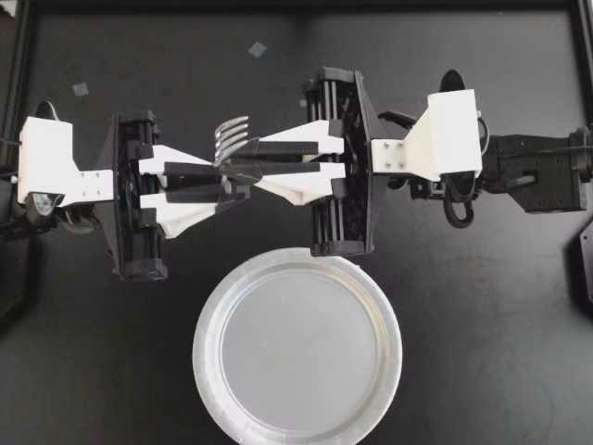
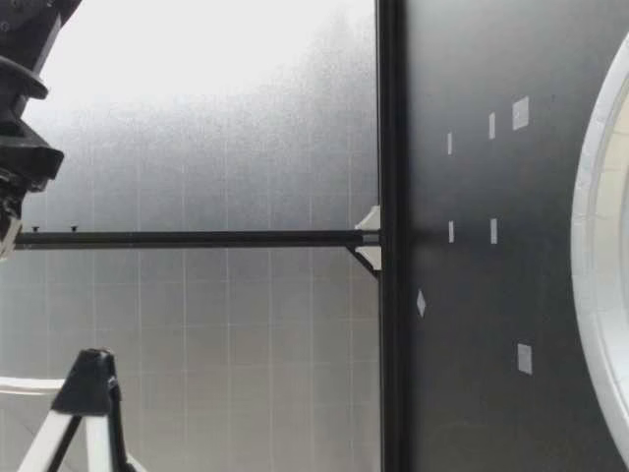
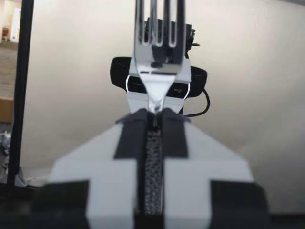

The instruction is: Pick up the fork and place it on the plate.

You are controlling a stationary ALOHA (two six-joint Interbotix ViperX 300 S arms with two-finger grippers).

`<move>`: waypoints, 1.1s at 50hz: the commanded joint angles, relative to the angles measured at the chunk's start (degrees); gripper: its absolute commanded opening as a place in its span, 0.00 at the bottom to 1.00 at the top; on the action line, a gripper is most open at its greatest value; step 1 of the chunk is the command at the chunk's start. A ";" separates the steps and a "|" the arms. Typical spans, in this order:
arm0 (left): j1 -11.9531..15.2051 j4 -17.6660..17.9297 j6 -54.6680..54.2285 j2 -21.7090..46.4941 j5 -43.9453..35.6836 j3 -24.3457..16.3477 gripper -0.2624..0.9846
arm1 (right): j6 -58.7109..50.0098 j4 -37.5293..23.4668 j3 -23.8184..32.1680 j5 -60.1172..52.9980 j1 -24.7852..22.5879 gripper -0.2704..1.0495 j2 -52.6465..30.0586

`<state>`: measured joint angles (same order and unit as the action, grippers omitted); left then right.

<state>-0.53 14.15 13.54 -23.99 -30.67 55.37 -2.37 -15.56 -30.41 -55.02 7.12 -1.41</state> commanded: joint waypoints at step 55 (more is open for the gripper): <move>-3.96 3.78 -8.79 -23.64 67.68 -2.37 0.23 | 0.53 9.76 -17.49 13.10 2.99 0.71 15.47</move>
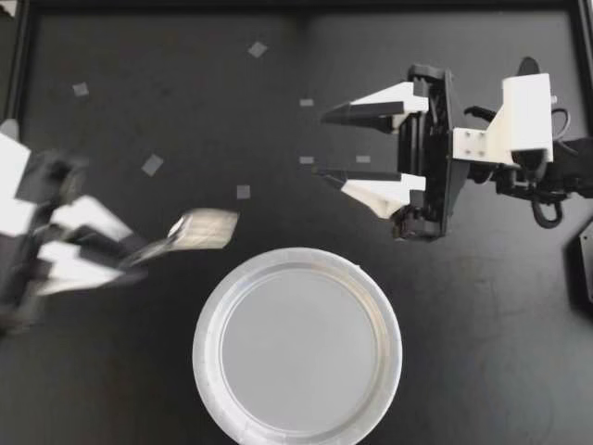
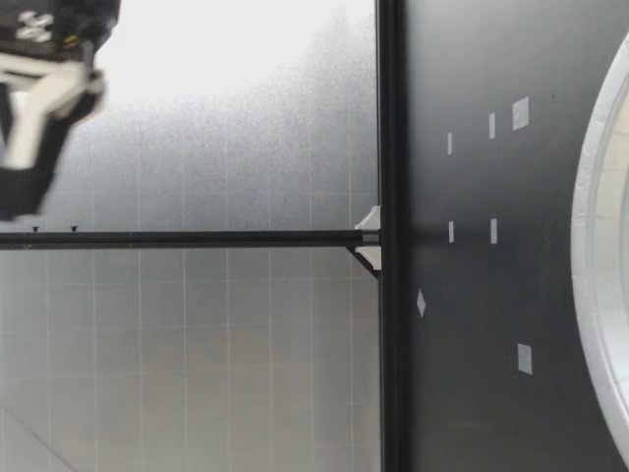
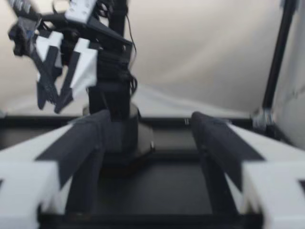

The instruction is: Pick up the fork and place it on the plate.

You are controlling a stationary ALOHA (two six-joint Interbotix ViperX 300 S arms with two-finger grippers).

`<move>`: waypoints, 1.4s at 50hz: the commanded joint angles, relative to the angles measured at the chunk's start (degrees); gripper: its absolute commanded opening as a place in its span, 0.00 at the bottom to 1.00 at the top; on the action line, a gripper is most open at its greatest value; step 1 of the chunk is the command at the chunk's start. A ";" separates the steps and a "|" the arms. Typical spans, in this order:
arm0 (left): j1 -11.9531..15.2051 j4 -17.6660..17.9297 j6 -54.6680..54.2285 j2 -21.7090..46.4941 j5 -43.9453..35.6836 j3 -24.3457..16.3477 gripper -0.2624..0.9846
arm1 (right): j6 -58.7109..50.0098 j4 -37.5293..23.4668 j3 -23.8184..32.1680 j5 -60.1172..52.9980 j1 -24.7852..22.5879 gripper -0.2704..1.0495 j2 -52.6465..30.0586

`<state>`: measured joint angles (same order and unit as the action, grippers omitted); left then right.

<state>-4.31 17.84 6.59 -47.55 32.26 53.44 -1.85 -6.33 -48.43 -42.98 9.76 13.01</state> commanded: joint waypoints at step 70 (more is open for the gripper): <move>-9.49 -7.21 -14.24 34.45 11.34 0.44 0.23 | -0.26 1.93 -2.72 7.82 3.34 0.71 1.67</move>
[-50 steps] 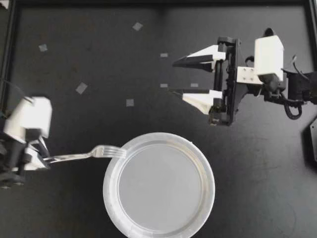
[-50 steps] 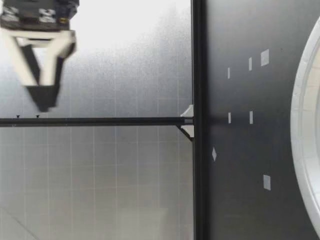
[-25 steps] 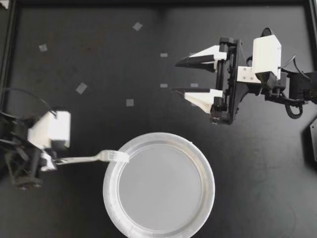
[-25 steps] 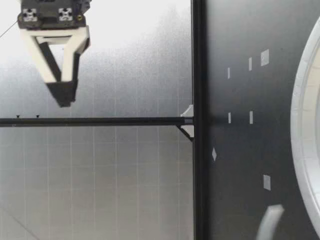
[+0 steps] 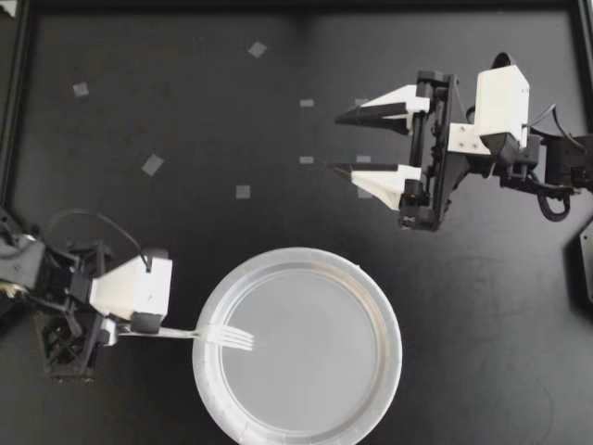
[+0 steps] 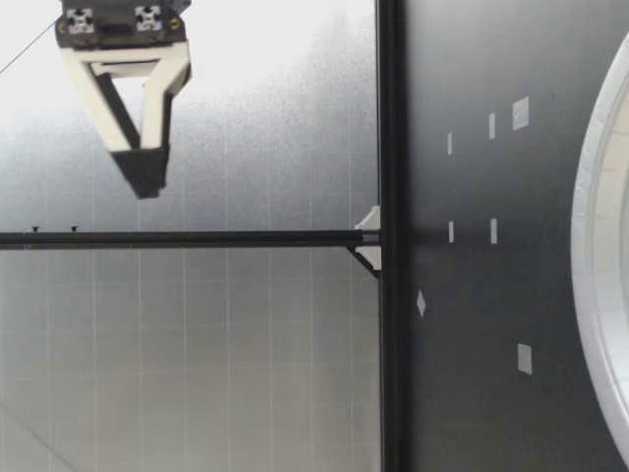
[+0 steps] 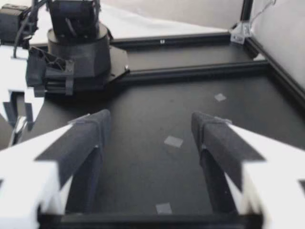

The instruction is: Pick up the fork and place it on the plate.

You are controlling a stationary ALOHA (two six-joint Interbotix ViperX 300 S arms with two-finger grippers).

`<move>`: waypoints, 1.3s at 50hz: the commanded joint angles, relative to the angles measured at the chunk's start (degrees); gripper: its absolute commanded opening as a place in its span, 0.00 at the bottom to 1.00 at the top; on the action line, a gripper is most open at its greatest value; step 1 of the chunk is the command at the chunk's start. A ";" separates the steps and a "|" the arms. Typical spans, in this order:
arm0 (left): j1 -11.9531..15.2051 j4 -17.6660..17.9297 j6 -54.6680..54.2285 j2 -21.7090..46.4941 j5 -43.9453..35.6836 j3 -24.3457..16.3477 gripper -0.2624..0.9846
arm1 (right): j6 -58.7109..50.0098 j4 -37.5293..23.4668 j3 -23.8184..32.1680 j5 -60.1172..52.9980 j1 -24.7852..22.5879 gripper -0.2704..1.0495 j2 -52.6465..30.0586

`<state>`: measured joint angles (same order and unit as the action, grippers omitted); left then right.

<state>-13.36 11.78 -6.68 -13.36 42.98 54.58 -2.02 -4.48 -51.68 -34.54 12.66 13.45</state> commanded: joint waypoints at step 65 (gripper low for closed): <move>-0.44 -4.83 -8.44 3.08 -2.55 -0.35 0.32 | -1.58 0.09 0.00 -1.41 0.44 0.71 1.41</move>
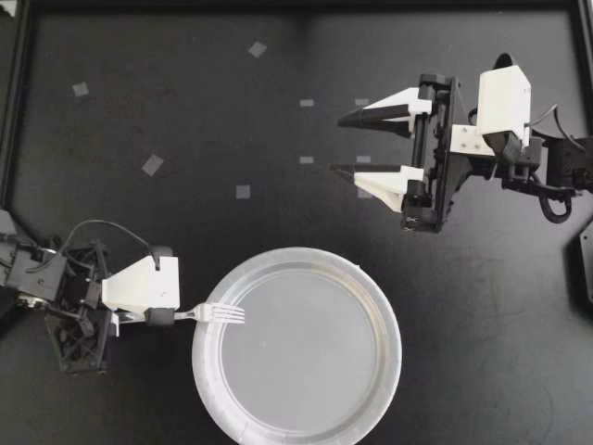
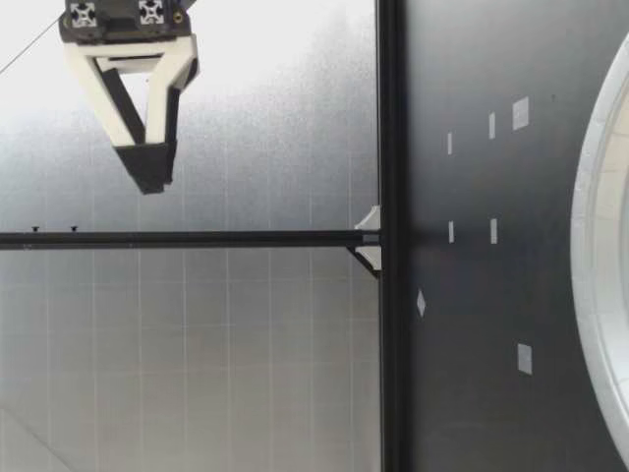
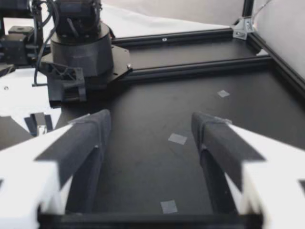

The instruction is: Pick up the fork and place it on the plate.

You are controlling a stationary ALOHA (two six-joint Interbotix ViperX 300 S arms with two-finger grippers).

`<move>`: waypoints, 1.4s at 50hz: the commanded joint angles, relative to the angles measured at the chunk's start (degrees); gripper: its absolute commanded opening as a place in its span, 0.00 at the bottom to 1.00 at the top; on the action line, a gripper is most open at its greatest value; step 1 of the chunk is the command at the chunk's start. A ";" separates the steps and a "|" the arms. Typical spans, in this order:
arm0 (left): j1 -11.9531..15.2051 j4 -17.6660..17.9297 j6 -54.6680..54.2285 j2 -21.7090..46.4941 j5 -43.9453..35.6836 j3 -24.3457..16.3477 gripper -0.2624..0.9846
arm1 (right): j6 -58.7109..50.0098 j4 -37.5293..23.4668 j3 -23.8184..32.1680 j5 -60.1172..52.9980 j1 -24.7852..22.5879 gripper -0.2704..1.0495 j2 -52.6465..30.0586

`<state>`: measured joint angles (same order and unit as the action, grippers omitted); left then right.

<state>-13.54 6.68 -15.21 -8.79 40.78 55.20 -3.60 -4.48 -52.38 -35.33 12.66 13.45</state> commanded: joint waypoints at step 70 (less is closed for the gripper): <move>5.80 -24.43 0.44 -26.63 -35.42 -5.19 0.66 | -0.26 -3.16 -1.41 -0.18 -2.72 0.71 9.76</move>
<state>-10.72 -17.49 -14.59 -33.22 12.04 47.99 -3.96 -7.56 -53.53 -35.24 10.63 20.30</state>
